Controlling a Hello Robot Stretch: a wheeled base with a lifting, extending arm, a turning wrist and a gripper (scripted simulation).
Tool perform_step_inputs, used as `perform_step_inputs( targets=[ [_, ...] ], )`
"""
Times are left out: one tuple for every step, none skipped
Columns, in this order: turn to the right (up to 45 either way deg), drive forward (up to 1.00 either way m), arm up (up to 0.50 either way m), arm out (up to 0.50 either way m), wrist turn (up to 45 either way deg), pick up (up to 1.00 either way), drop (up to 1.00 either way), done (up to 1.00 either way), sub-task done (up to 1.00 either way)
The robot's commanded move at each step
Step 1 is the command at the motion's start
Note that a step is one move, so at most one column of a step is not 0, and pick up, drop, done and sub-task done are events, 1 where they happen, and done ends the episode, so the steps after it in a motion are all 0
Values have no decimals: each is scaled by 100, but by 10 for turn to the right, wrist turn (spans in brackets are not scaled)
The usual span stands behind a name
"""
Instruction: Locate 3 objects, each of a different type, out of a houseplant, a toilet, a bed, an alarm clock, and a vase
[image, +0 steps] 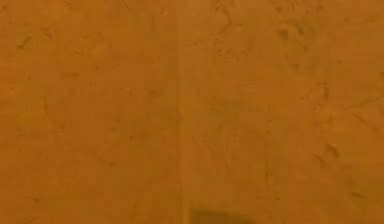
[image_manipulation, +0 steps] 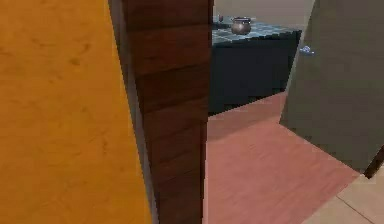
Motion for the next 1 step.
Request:
perform_step_inputs(
  targets=[
    [-450,0,0,0,0,0,0,0,0]
  ],
)
